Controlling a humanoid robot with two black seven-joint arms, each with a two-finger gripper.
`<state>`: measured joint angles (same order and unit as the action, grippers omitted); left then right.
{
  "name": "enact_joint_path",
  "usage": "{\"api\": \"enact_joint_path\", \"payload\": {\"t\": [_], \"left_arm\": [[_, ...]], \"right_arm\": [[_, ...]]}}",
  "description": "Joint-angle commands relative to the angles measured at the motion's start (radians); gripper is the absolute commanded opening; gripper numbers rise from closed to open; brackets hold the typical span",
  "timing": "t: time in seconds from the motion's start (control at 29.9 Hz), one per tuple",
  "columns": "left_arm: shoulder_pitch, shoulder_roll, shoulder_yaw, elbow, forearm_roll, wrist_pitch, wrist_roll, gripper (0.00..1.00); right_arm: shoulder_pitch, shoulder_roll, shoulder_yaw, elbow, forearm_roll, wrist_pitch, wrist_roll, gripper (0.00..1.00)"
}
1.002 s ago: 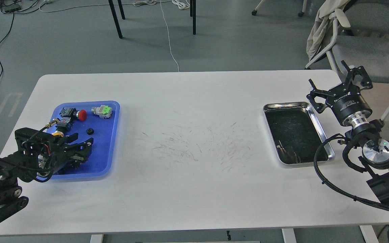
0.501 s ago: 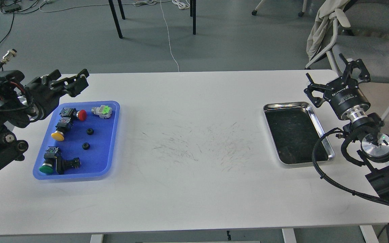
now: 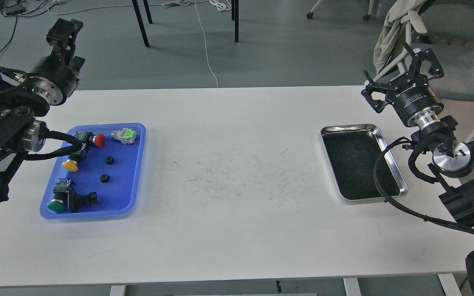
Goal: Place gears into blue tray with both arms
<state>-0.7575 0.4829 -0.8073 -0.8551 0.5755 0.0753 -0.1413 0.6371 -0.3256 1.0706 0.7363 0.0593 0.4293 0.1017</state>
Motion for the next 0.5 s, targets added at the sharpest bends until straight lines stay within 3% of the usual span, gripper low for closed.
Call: {"api": "enact_joint_path", "payload": {"t": [0.0, 0.23, 0.47], "left_arm": [[-0.005, -0.059, -0.004, 0.114, -0.119, -0.083, -0.069, 0.98], [0.009, -0.096, -0.007, 0.136, -0.330, -0.264, -0.141, 0.98], [-0.006, -0.173, -0.009, 0.172, -0.364, -0.272, -0.153, 0.98]], "right_arm": [[0.009, 0.002, 0.008, -0.005, -0.001, -0.003, 0.006, 0.99], [0.001, 0.007, 0.009, 0.006, 0.002, -0.061, 0.007, 0.99], [-0.016, 0.003, 0.006, 0.009, 0.002, -0.061, 0.007, 0.99]]}}
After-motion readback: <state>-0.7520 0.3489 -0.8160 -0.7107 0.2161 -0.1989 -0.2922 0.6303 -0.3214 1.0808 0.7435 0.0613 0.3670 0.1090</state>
